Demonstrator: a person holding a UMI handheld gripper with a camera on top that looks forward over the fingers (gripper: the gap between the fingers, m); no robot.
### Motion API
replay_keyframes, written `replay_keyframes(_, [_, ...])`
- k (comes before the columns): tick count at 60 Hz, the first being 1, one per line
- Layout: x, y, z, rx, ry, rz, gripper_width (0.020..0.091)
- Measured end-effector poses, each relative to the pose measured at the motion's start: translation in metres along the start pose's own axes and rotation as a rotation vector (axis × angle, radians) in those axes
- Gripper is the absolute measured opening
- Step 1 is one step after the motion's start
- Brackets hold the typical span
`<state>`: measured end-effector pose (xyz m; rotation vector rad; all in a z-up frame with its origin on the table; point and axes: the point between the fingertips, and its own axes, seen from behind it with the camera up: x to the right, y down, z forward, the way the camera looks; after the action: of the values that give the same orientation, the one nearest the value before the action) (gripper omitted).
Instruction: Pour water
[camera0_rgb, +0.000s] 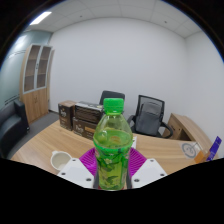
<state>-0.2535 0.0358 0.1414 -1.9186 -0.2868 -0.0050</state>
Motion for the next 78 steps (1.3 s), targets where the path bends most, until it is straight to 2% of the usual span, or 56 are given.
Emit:
replay_keyframes(11, [0.026,0.036,0.02,0.013,0.016,0.233,0.0372])
replay_keyframes(21, [0.024,0.063,0.028,0.034,0.022,0.239,0.0387])
replay_keyframes(22, [0.024,0.058,0.026,0.062,0.024,0.231,0.0386])
replay_keyframes(29, [0.02,0.062,0.024,0.095,0.049,0.191,0.0387])
replay_keyframes(34, [0.021,0.062,0.019,0.103,0.064,0.176,0.0413])
replay_keyframes(39, [0.018,0.062,0.021,0.097,0.068,0.17,0.0498])
replay_keyframes(43, [0.017,0.066,0.018,0.072,0.071,0.171,0.0561])
replay_keyframes(49, [0.013,0.086,0.006,-0.023,0.076,0.212,0.0819])
replay_keyframes(51, [0.01,0.091,-0.002,-0.041,0.078,0.218,0.0864])
replay_keyframes(60, [-0.009,0.112,-0.065,-0.147,0.119,0.232,0.0857])
replay_keyframes(68, [-0.043,0.102,-0.127,-0.211,0.137,0.283,0.0857])
replay_keyframes(78, [-0.079,0.065,-0.181,-0.203,0.152,0.269,0.0864])
